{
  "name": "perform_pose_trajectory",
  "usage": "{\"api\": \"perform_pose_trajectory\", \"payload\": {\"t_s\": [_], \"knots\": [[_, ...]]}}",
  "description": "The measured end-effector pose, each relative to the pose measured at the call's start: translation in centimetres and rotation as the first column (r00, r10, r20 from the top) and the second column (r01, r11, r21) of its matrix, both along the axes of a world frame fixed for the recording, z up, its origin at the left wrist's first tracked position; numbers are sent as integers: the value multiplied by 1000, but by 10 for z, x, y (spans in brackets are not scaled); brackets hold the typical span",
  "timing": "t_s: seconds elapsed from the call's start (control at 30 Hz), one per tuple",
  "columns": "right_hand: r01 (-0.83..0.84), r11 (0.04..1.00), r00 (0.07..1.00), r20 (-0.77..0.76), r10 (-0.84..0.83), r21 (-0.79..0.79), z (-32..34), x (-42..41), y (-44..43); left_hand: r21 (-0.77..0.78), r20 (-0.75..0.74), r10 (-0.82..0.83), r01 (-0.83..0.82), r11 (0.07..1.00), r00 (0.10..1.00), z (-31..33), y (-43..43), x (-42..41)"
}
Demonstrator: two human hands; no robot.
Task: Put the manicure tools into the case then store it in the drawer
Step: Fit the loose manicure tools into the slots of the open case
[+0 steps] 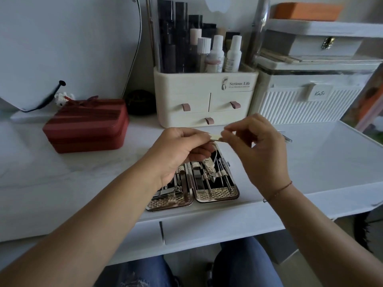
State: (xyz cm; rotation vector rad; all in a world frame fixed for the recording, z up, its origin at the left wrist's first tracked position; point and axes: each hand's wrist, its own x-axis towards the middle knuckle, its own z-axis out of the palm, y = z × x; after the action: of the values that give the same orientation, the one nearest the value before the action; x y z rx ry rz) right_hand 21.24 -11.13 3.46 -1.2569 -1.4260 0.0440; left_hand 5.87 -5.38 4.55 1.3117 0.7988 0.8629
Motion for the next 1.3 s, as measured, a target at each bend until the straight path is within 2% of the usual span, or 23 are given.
{"api": "perform_pose_trajectory", "payload": {"t_s": [0.07,0.13,0.2,0.23,0.27,0.33,0.43,0.5,0.63,0.73,1.0,1.13,1.3], "knots": [[-19,996,958,-287,-6,-85,4,3,4,69,-29,57,-55,996,998,-2,2,-1],[-120,982,870,-493,32,-149,6,6,10,129,-75,103,-93,987,992,-4,5,-2],[-248,953,785,-613,92,-174,4,8,19,235,-172,136,-93,968,976,-6,10,-2],[-271,943,766,-636,91,-191,3,10,24,334,-253,179,-88,938,951,-8,14,-3],[-265,939,772,-632,69,-221,2,12,29,446,-335,246,-77,892,909,-11,20,-5],[-187,928,844,-536,-17,-323,-1,18,39,604,-448,384,-43,796,808,-16,32,-12],[-38,881,951,-288,-114,-471,-8,27,54,617,-526,383,31,786,759,-32,48,-21],[34,860,976,-169,-139,-510,-12,31,61,594,-552,346,67,802,759,-39,51,-24],[105,856,990,-28,-138,-507,-10,34,67,645,-550,369,101,758,750,-45,54,-25],[75,843,994,-23,-103,-533,-9,34,69,658,-545,386,94,747,744,-46,56,-24],[-131,814,973,-229,-4,-566,-16,25,73,658,-534,391,78,749,750,-45,54,-24],[-126,809,983,-184,23,-574,-16,23,73,658,-540,400,75,749,740,-46,56,-24],[-38,816,999,-35,21,-576,-19,16,73,666,-536,408,74,742,739,-47,57,-23]]}}
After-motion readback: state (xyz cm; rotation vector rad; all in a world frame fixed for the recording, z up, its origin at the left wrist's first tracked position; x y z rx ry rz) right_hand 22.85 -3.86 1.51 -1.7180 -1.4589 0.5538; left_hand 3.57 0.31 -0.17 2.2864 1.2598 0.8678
